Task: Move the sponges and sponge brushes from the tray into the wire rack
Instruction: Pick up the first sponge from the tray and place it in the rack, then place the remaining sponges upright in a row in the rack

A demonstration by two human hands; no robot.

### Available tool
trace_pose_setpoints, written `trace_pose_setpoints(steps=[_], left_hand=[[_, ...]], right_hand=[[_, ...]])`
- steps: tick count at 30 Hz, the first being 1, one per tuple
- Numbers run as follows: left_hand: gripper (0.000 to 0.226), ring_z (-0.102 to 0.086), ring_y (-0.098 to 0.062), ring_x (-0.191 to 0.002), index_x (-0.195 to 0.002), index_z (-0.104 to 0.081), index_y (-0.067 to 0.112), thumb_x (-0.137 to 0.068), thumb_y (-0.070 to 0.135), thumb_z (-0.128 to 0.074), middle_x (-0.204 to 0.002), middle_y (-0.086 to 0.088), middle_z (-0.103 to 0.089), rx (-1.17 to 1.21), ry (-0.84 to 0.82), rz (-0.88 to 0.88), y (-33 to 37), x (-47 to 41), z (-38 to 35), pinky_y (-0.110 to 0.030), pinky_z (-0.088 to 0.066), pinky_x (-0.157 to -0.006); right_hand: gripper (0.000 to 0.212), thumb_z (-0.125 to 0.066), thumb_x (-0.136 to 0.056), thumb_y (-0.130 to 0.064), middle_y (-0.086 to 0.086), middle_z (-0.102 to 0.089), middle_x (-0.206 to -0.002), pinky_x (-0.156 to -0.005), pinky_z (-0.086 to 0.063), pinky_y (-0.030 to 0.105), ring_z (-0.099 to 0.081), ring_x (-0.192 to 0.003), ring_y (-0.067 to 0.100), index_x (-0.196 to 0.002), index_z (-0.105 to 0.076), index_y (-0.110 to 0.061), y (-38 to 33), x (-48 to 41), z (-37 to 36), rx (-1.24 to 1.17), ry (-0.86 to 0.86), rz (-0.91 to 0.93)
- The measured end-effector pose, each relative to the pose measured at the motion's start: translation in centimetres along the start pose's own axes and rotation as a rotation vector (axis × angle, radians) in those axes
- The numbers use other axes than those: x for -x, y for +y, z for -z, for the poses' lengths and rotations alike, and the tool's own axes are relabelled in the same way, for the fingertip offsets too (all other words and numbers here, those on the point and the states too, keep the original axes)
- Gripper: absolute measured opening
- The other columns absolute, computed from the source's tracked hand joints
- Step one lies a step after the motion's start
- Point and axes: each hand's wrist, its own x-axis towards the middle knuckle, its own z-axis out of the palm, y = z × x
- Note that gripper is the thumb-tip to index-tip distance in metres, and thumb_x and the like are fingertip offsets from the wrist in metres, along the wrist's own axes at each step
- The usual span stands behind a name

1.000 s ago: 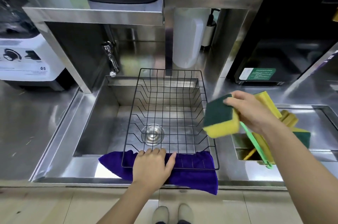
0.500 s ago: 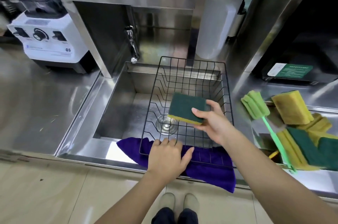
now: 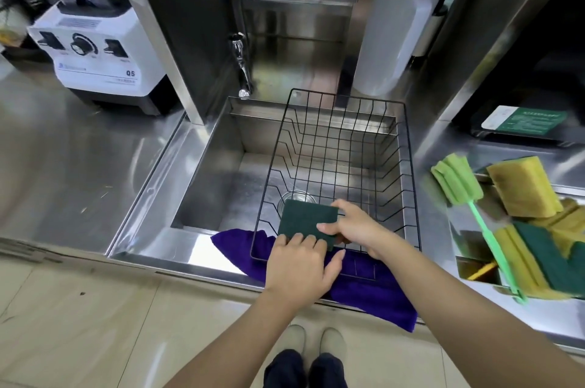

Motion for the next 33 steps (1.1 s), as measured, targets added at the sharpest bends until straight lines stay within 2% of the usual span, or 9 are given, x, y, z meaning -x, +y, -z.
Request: trace_pose_setpoints(steps=[5,8,12,15,19,24,28,31,33], left_hand=[[0.037,-0.051,-0.022,-0.064,-0.071,-0.062,0.01,-0.087,0.038,-0.045,-0.065,-0.004,-0.057,0.025,0.112,-0.026,0.2,0.3,-0.3,-0.032,-0.04,-0.054],[0.035,-0.051,-0.022,-0.066,-0.078,-0.062,0.009,-0.088,0.036,-0.043,-0.069,-0.004,-0.057,0.022,0.106,-0.034,0.3,0.2,-0.4,-0.035,-0.04,-0.056],[0.039,-0.051,-0.024,-0.068,-0.081,-0.062,0.009,-0.089,0.039,-0.039,-0.071,-0.005,-0.058,0.014,0.012,-0.047,0.6,-0.2,-0.1,-0.036,-0.038,-0.064],[0.042,-0.054,-0.025,-0.068,-0.08,-0.064,0.008,-0.088,0.041,-0.039,-0.073,-0.006,-0.062,0.035,-0.055,-0.102,1.6,-0.8,0.0,-0.037,-0.043,-0.062],[0.045,-0.055,-0.025,-0.065,-0.074,-0.062,0.011,-0.087,0.047,-0.039,-0.067,-0.004,-0.062,0.054,-0.12,-0.182,3.6,-1.6,-0.1,-0.035,-0.043,-0.06],[0.045,-0.058,-0.023,-0.061,-0.069,-0.06,0.015,-0.085,0.051,-0.038,-0.064,-0.002,-0.062,0.078,-0.163,-0.243,6.0,-2.6,-0.1,-0.033,-0.045,-0.057],[0.05,-0.06,-0.022,-0.062,-0.072,-0.062,0.015,-0.087,0.054,-0.033,-0.066,-0.002,-0.065,0.08,-0.256,-0.261,7.1,-3.0,-0.3,-0.035,-0.048,-0.058],[0.055,-0.061,-0.023,-0.064,-0.074,-0.062,0.015,-0.087,0.055,-0.027,-0.068,-0.002,-0.066,0.048,-0.307,-0.26,7.5,-3.2,-0.4,-0.035,-0.046,-0.061],[0.06,-0.061,-0.021,-0.071,-0.082,-0.062,0.017,-0.087,0.057,-0.018,-0.076,-0.001,-0.067,0.035,-0.325,-0.26,7.7,-3.2,-0.3,-0.035,-0.045,-0.067]], right_hand=[[0.027,-0.073,-0.078,-0.018,0.001,-0.061,-0.095,-0.076,-0.049,0.028,-0.055,-0.081,0.011,-0.1,-0.057,-0.019,0.6,-0.3,0.5,0.178,-0.008,0.092],[0.039,-0.069,-0.082,-0.023,-0.008,-0.053,-0.08,-0.06,-0.035,0.018,-0.045,-0.069,0.002,-0.118,-0.055,-0.016,0.3,0.3,0.5,0.358,-0.003,0.17],[0.056,-0.062,-0.088,-0.031,-0.001,-0.058,-0.107,-0.077,-0.037,0.022,-0.047,-0.093,0.012,-0.138,-0.04,-0.021,-0.2,1.0,1.1,0.474,-0.051,0.153],[0.049,-0.057,-0.09,-0.032,-0.008,-0.053,-0.097,-0.074,-0.037,0.022,-0.046,-0.093,0.011,-0.137,-0.043,-0.021,-0.3,1.6,1.8,0.513,-0.063,0.18],[0.041,-0.057,-0.091,-0.029,-0.002,-0.055,-0.1,-0.08,-0.038,0.023,-0.051,-0.09,0.013,-0.128,-0.052,-0.013,-0.1,2.6,3.9,0.403,0.181,0.266],[0.02,-0.054,-0.091,-0.013,-0.002,-0.058,-0.088,-0.065,-0.04,0.013,-0.051,-0.073,0.007,-0.108,-0.064,-0.008,0.4,4.9,8.4,0.209,0.571,0.364],[0.02,-0.053,-0.09,-0.011,0.01,-0.064,-0.098,-0.087,-0.045,0.034,-0.057,-0.094,0.026,-0.105,-0.065,-0.004,2.3,7.4,12.2,0.233,0.975,0.33],[0.033,-0.053,-0.089,-0.022,0.017,-0.057,-0.12,-0.098,-0.029,0.044,-0.046,-0.116,0.035,-0.116,-0.056,-0.003,4.3,9.0,14.6,0.463,1.247,0.105],[0.049,-0.055,-0.087,-0.032,0.019,-0.047,-0.134,-0.101,-0.025,0.045,-0.038,-0.126,0.035,-0.126,-0.047,-0.003,5.6,10.0,15.6,0.514,1.286,-0.077]])
